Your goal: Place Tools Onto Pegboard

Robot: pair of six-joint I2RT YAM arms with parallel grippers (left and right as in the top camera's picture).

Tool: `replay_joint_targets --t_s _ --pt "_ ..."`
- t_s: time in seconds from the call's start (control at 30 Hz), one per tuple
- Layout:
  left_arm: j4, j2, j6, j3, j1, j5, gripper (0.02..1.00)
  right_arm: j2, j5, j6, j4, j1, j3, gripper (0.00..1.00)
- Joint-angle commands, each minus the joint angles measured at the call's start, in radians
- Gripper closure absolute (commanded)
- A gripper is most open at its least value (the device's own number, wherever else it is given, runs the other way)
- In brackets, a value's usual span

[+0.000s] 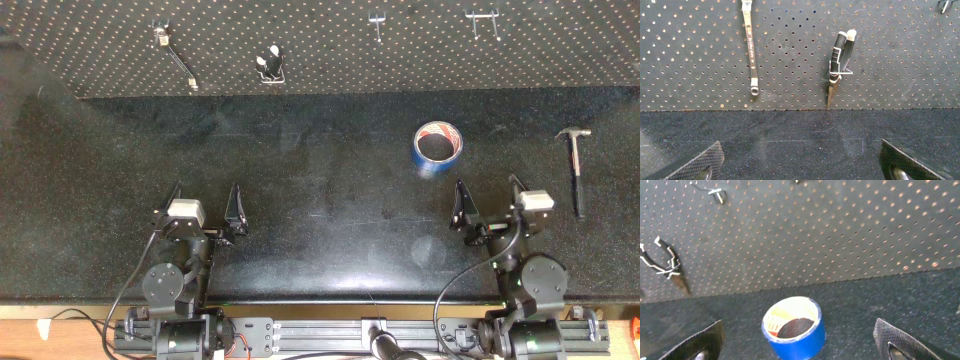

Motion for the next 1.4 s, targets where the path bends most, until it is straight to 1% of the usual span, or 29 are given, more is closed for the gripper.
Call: replay_joint_targets --t_s 0.03,0.1,0.2,0.37,0.5,0.67,0.77,0.9,1.03,1.13,1.2,1.23,1.27,1.3,1.33,1.37,1.4 --pt "-0.006 -0.014 0.002 -0.002 0.002 0.026 0.023 0.271 -0.066 0.025 0.018 0.085 0.229 0.025" --pt "-0.006 -0.014 0.002 -0.002 0.002 0.026 0.020 0.426 -0.109 0.025 0.015 0.119 0.336 0.025" --pt "-0.006 -0.014 0.002 -0.002 0.002 0.026 0.020 0.686 -0.192 0.026 -0.047 0.159 0.518 0.025" --pt "-0.006 -0.014 0.002 -0.002 0.002 0.026 0.023 1.040 -0.190 0.024 -0.219 0.220 0.743 0.025" --pt "-0.006 -0.014 0.002 -0.002 0.002 0.026 0.023 1.209 -0.190 -0.025 -0.316 0.230 0.833 0.025" --pt "-0.006 -0.014 0.002 -0.002 0.002 0.026 0.023 1.341 -0.132 -0.032 -0.422 0.230 0.904 0.025" --pt "-0.006 -0.014 0.002 -0.002 0.002 0.026 0.023 1.385 -0.120 -0.033 -0.425 0.230 0.904 0.025" --pt "-0.006 -0.014 0.002 -0.002 0.002 0.026 0.023 1.431 -0.074 -0.037 -0.425 0.232 0.904 0.025" --pt "-0.006 -0.014 0.002 -0.002 0.002 0.026 0.020 1.460 -0.071 -0.094 -0.414 0.246 0.904 0.025" --pt "-0.006 -0.014 0.002 -0.002 0.002 0.026 0.023 1.481 -0.022 -0.096 -0.414 0.265 0.904 0.025" --pt "-0.006 -0.014 0.002 -0.002 0.002 0.026 0.023 1.492 -0.011 -0.097 -0.414 0.271 0.904 0.025" --pt "-0.006 -0.014 0.002 -0.002 0.002 0.026 0.023 1.495 -0.010 -0.097 -0.414 0.272 0.904 0.001" --pt "-0.006 -0.014 0.002 -0.002 0.002 0.026 0.020 1.498 -0.002 -0.097 -0.415 0.272 0.904 0.051" --pt "-0.006 -0.014 0.002 -0.002 0.002 0.026 0.023 1.500 0.008 -0.097 -0.415 0.272 0.904 0.134" --pt "-0.006 -0.014 0.002 -0.002 0.002 0.026 0.023 1.501 0.022 -0.097 -0.416 0.272 0.904 0.251" --pt "-0.006 -0.014 0.002 -0.002 0.002 0.026 0.023 1.502 0.034 -0.097 -0.418 0.272 0.904 0.498" --pt "-0.006 -0.014 0.002 -0.002 0.002 0.026 0.023 1.502 0.044 -0.097 -0.418 0.272 0.904 0.636"
